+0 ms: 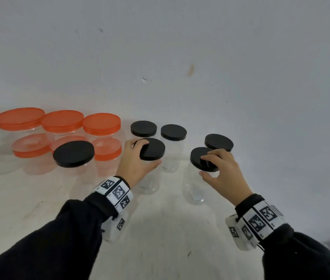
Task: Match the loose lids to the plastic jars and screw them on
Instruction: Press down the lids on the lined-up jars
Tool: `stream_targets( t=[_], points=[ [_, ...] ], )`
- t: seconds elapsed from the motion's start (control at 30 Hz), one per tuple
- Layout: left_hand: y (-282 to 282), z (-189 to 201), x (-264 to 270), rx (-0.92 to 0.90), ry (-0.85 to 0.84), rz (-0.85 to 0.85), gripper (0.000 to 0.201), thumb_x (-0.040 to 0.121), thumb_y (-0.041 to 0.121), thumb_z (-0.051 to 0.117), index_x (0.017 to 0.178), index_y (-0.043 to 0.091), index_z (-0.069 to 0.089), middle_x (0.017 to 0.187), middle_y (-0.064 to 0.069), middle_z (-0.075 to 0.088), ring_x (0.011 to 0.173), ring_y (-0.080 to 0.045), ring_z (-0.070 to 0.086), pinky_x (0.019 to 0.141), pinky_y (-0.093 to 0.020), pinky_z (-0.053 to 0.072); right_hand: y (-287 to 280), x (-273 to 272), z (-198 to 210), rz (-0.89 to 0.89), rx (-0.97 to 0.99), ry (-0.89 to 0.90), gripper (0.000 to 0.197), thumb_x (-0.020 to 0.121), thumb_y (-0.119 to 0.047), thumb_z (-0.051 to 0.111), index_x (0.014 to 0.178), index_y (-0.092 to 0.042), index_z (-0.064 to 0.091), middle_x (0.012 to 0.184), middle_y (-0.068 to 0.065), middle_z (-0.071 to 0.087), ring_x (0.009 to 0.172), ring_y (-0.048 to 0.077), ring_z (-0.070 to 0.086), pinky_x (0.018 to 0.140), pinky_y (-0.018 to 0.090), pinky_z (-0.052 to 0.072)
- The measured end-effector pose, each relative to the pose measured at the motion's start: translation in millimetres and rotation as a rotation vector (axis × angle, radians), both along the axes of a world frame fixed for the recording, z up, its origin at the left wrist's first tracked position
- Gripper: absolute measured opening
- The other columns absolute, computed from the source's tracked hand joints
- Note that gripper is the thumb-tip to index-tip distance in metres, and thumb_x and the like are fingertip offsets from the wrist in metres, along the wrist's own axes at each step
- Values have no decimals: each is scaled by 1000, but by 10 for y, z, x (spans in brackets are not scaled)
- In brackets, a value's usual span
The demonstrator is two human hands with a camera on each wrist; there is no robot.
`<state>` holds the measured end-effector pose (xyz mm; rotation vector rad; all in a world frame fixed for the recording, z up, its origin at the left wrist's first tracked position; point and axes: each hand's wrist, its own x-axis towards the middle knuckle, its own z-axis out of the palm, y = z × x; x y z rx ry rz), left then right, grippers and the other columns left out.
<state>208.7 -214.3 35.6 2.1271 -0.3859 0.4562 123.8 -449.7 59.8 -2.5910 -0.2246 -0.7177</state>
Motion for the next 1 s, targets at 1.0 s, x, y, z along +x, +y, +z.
stream_targets(
  t=[1.0],
  points=[
    [1280,246,-969,324,-139,96,85,72,83,29,125,22,56,139,2,36,124,-12,28,102,-35,28,1406,1354,401,152,-295,211,48,88,-27,60,130,-7,46,135,7,41,126,23,36,94,33,41]
  ],
)
